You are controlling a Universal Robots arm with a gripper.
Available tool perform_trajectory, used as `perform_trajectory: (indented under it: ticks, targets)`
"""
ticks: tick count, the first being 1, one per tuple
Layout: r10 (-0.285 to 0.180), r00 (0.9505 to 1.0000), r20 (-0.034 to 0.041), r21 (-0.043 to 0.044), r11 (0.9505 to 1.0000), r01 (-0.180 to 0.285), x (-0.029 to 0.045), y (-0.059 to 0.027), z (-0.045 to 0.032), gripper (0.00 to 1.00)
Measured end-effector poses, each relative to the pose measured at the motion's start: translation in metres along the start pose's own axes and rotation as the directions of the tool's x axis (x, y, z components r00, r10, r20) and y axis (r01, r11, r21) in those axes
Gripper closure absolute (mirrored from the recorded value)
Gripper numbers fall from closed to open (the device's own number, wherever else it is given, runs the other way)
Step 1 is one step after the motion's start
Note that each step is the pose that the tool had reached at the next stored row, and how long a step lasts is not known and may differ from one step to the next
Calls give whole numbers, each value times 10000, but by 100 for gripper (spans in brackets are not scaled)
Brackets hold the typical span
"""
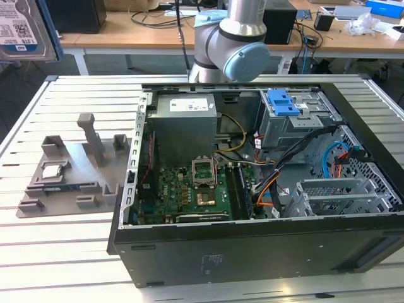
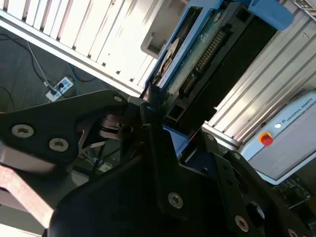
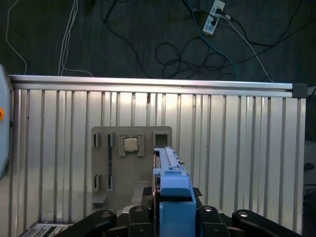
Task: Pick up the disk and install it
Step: 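Pick up the disk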
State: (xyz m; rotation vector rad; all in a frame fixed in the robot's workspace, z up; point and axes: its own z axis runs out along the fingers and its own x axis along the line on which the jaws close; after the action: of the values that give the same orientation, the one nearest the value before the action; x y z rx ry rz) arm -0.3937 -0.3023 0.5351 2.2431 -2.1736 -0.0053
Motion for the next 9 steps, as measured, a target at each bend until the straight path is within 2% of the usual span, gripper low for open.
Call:
perform_trajectory:
  ticks: [8, 9]
  targets:
    - [0, 10000, 0, 0, 10000, 0, 2, 4, -251, 64]
    - [0, 10000, 0, 0, 10000, 0, 3, 5, -319, 64]
